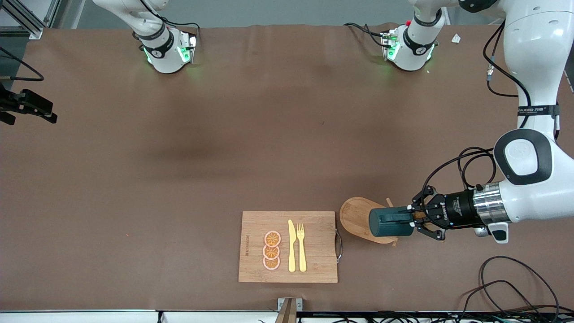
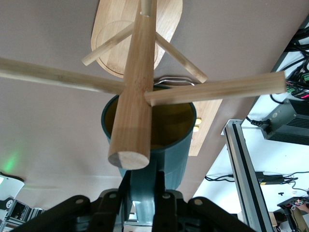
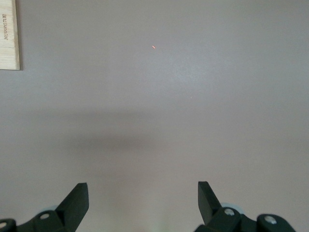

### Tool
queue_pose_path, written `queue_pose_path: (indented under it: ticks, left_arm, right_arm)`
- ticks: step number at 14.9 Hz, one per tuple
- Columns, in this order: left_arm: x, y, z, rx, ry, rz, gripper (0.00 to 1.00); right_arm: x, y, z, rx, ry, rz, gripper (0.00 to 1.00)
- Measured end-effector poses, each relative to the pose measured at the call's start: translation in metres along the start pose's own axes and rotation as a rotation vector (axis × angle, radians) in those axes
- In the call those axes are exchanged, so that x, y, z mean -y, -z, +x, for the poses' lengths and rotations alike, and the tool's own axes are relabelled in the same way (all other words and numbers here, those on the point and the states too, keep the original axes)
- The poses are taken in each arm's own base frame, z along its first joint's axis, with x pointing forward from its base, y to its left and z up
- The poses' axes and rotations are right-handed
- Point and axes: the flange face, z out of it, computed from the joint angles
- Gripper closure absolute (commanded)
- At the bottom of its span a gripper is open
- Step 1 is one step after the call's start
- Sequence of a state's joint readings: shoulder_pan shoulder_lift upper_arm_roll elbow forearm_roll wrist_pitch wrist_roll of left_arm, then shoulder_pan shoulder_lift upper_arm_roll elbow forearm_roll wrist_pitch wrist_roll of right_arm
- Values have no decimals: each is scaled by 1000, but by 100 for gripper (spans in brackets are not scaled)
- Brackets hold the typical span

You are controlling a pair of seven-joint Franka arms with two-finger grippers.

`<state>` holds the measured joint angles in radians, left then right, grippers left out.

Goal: Pass cup and hang on rack
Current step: 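Hang the mug on a rack peg with the left gripper, then open the left gripper and release the mug handle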

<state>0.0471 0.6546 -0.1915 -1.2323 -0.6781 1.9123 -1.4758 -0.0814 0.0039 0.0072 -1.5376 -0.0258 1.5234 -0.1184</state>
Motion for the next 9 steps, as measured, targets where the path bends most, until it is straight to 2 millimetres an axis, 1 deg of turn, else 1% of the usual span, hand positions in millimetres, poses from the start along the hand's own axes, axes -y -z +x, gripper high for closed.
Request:
queue_pose_path:
  ticks: [1, 2, 6, 7, 9]
  left_arm:
    - [0, 0, 0, 0, 1, 1, 14]
    - [0, 0, 0, 1, 1, 1, 0]
    - [0, 2, -5, 8, -5, -4, 0]
    - [0, 4, -9, 11, -11, -7, 0]
    - [3, 10, -23, 18, -33, -11, 0]
  right_arm:
    - [0, 0, 0, 0, 0, 0, 0]
    - [0, 0, 0, 0, 0, 0, 0]
    - [0, -1, -1, 11, 0, 1, 0]
    - [0, -1, -2, 14, 0, 2, 0]
    - [0, -1, -2, 15, -1, 2, 0]
